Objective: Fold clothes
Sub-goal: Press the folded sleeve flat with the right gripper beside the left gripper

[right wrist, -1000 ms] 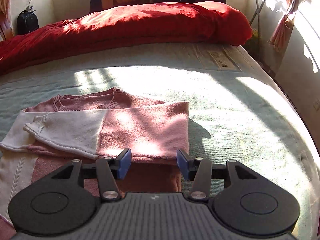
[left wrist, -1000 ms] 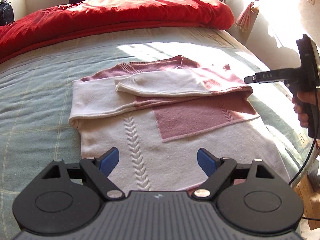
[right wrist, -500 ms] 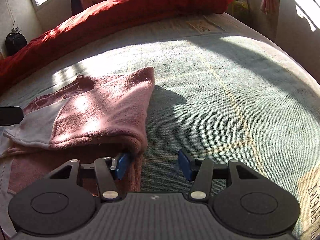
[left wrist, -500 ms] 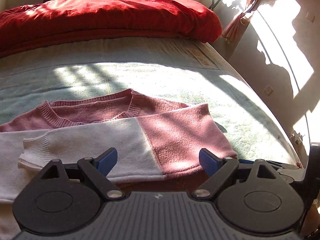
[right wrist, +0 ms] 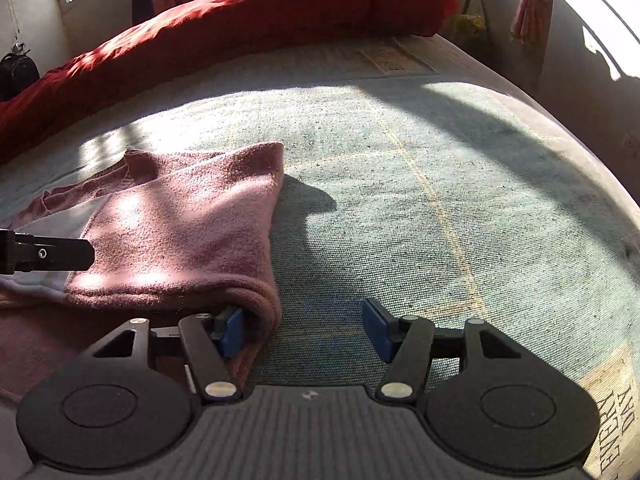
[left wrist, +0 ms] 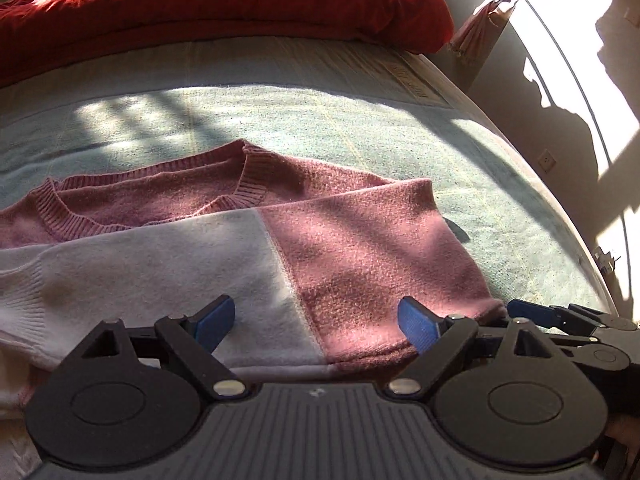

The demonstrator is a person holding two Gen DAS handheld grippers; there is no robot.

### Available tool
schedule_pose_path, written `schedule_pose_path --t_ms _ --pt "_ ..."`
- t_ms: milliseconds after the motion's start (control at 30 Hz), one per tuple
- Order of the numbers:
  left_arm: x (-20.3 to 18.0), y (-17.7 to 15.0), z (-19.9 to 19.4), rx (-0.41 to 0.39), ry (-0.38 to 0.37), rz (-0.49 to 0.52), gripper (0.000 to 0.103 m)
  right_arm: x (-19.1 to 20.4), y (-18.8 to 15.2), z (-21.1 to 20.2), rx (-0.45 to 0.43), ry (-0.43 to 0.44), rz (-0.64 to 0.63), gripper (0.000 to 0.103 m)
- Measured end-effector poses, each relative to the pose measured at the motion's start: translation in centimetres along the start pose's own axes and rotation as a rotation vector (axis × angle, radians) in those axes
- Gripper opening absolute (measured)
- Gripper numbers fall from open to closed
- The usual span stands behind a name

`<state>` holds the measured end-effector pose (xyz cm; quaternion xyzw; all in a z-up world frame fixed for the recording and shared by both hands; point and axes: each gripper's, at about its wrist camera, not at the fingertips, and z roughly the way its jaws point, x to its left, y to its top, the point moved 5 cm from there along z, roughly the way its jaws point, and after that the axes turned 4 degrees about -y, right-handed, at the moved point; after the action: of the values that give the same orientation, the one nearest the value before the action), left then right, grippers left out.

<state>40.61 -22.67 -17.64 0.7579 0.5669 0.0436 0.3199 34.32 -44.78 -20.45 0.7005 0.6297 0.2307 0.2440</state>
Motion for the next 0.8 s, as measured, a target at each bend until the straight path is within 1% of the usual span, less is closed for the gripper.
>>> schedule_pose_path --t_ms 100,167,200,233,267,300,367,433,500,600,700,767,800 --pt "0.3 -0.8 0.3 0.006 0.019 0.048 0.089 0.3 -0.1 -0.6 -0.007 -0.019 -0.06 0.07" --pt "0.2 -0.9 0.1 0.005 0.021 0.08 0.089 0.2 0.1 -1.4 0.012 -0.014 -0.077 0.07" --pt "0.1 -0.9 0.0 0.007 0.022 0.091 0.089 0.0 0.1 -1.9 0.024 -0.012 -0.085 0.069" --pt "0.2 -0.8 -0.4 0.002 0.019 0.086 0.089 -0.2 0.2 -2.5 0.03 -0.02 -0.096 0.065" --pt "0.4 -0.7 -0.8 -0.005 0.016 0.079 0.089 -0.4 0.3 -3.1 0.028 -0.018 -0.103 0.053" --pt "0.5 -0.5 -1.3 -0.019 0.01 0.074 0.089 -0.6 0.5 -3.8 0.023 -0.004 -0.104 0.033" --pt "0.8 -0.1 -2.2 -0.058 0.007 0.079 0.089 -0.2 1.6 -4.2 0.008 0.035 -0.096 0.014" --pt "1.3 0.2 -2.9 -0.085 0.026 0.091 0.089 0.3 2.8 -4.5 -0.008 0.077 -0.085 0.013" --pt "2.0 0.3 -3.2 -0.086 0.04 0.091 0.089 1.2 4.1 -4.4 -0.021 0.111 -0.081 0.012" --pt "3.6 0.0 -3.3 -0.079 0.065 0.073 0.089 3.4 5.1 -2.3 0.005 0.144 -0.088 0.012" --pt "5.8 -0.8 -3.1 -0.063 0.085 0.043 0.089 3.6 4.0 0.0 0.057 0.118 -0.111 0.01" --pt "7.5 -1.6 -2.5 -0.025 0.105 0.014 0.089 3.1 3.0 1.0 0.075 0.095 -0.126 0.009" --pt "7.7 -1.7 -2.5 -0.024 0.101 0.013 0.089 2.7 2.7 1.3 0.081 0.089 -0.114 0.015"
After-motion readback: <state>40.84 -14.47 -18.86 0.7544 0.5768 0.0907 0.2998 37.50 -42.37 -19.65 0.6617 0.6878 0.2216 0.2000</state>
